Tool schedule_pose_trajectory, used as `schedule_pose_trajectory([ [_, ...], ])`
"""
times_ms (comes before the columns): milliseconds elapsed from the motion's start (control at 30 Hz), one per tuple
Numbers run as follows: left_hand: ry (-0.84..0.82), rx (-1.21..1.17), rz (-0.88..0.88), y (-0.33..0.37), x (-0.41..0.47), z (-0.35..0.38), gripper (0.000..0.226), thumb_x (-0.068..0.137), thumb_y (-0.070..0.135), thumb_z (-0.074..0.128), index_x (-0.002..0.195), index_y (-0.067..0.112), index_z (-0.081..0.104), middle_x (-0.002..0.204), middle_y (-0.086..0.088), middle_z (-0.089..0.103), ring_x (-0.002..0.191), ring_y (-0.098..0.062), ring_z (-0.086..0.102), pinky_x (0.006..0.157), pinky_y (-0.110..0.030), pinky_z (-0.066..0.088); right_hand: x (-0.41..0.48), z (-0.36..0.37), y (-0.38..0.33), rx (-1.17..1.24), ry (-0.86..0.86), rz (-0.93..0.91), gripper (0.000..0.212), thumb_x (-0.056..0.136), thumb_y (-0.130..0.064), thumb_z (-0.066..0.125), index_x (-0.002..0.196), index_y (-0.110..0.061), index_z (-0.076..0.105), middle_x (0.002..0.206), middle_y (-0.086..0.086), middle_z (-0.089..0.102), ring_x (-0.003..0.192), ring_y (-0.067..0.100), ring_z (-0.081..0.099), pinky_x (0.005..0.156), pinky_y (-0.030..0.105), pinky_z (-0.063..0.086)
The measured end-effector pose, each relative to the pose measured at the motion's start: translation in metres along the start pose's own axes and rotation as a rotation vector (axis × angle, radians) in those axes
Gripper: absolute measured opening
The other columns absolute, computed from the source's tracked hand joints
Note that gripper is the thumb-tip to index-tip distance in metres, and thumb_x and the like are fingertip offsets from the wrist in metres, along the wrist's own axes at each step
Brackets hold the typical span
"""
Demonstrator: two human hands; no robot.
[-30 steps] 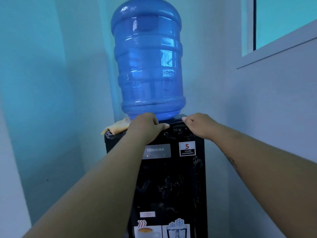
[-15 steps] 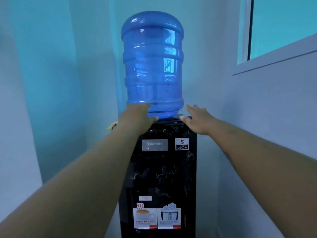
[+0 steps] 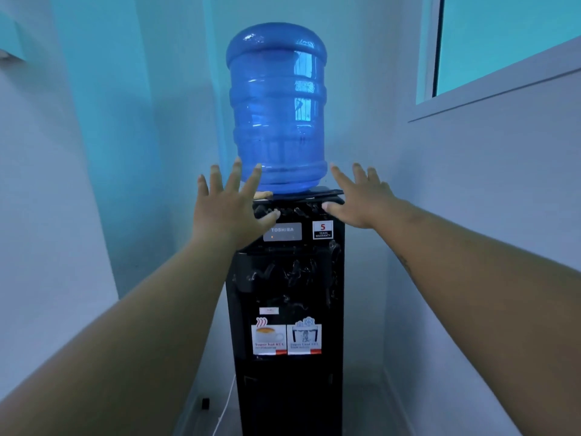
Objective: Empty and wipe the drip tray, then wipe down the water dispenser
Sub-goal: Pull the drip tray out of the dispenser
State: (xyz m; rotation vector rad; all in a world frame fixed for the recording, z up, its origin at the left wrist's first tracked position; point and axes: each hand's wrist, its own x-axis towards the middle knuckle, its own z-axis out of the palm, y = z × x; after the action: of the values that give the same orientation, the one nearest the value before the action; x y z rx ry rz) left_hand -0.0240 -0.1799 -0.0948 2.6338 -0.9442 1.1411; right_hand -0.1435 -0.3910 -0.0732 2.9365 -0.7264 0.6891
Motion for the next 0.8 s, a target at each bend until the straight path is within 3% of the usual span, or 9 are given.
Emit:
schedule_pose_trajectory([
  [300, -0.110, 0.005, -0.017, 0.014, -0.081, 0.075, 0.105, 0.075, 0.092, 0.022, 0.155, 0.035, -0.017, 0.166, -0.007, -0.011, 0.149, -0.045, -0.002, 0.120, -0.059, 0.004, -0.056, 0.101, -0.002, 0.009, -0.089, 0.002, 0.102, 0.083, -0.070, 0.052, 0.147, -0.043, -0.023, 0.158, 0.008, -0.030, 0.146, 0.037, -0.022, 0.119, 0.055, 0.002],
  [433, -0.243, -0.039, -0.053, 0.024, -0.126, 0.131, 0.105, 0.075, 0.092, 0.017, 0.153, 0.033, -0.023, 0.165, -0.008, -0.017, 0.149, -0.044, -0.005, 0.120, -0.058, 0.003, -0.082, 0.176, -0.007, 0.024, -0.199, 0.024, 0.106, 0.083, -0.069, 0.055, 0.144, -0.044, -0.028, 0.156, 0.007, -0.035, 0.145, 0.037, -0.023, 0.119, 0.055, 0.001],
  [633, -0.372, -0.072, -0.044, 0.041, -0.180, 0.205, 0.108, 0.075, 0.092, 0.022, 0.155, 0.031, -0.016, 0.166, -0.009, -0.010, 0.150, -0.042, -0.002, 0.120, -0.058, 0.005, -0.108, 0.266, -0.005, 0.054, -0.349, 0.053, 0.109, 0.081, -0.068, 0.058, 0.145, -0.043, -0.026, 0.156, 0.007, -0.035, 0.145, 0.036, -0.023, 0.118, 0.055, 0.000],
  [800, -0.490, -0.072, -0.039, 0.047, -0.212, 0.264, 0.107, 0.074, 0.092, 0.012, 0.154, 0.030, -0.020, 0.166, -0.010, -0.013, 0.150, -0.043, -0.006, 0.121, -0.057, 0.003, -0.119, 0.327, 0.001, 0.087, -0.464, 0.095, 0.107, 0.082, -0.068, 0.057, 0.146, -0.042, -0.025, 0.156, 0.006, -0.035, 0.145, 0.035, -0.025, 0.119, 0.055, -0.001],
])
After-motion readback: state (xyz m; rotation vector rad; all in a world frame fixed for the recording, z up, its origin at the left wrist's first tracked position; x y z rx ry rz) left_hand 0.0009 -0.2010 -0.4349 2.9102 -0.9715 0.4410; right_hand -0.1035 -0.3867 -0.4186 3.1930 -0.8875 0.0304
